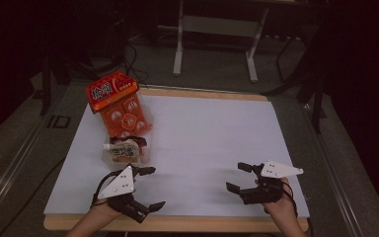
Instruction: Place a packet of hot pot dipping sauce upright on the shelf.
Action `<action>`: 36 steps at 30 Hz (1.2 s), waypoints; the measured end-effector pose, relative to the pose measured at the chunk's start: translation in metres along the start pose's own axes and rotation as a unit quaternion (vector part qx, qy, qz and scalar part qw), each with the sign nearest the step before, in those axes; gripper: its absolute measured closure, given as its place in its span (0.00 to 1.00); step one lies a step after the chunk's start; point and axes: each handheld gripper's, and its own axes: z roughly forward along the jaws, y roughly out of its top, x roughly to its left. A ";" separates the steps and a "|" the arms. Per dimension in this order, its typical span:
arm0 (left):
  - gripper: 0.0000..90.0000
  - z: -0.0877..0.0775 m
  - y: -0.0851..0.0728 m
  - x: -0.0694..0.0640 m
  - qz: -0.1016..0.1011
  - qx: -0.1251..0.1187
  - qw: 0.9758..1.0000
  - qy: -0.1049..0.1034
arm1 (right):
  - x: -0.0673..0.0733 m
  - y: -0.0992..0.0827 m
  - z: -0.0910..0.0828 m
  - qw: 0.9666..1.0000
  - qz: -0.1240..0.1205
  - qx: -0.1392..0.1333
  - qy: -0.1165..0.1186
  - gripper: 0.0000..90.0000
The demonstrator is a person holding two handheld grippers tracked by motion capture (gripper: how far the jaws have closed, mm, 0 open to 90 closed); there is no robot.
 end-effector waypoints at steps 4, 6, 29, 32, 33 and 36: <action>0.02 -0.004 -0.006 0.000 0.001 0.007 1.000 0.005 | -0.001 -0.004 -0.002 1.000 0.008 -0.004 -0.002 0.17; 0.02 -0.007 -0.010 0.001 0.005 0.003 1.000 0.003 | -0.001 -0.006 -0.003 1.000 0.010 -0.004 -0.002 0.17; 0.03 -0.026 -0.035 0.003 -0.002 0.023 0.999 0.035 | -0.007 -0.027 -0.006 1.000 0.023 -0.006 -0.013 0.17; 0.03 -0.027 -0.038 0.004 0.000 0.022 0.999 0.036 | -0.009 -0.029 -0.007 1.000 0.023 -0.004 -0.020 0.17; 0.03 -0.027 -0.039 0.004 0.000 0.019 0.999 0.036 | -0.011 -0.030 -0.007 0.999 0.023 -0.005 -0.022 0.17; 0.03 -0.026 -0.041 0.004 0.000 0.023 0.999 0.039 | -0.012 -0.032 -0.007 0.999 0.023 -0.002 -0.027 0.17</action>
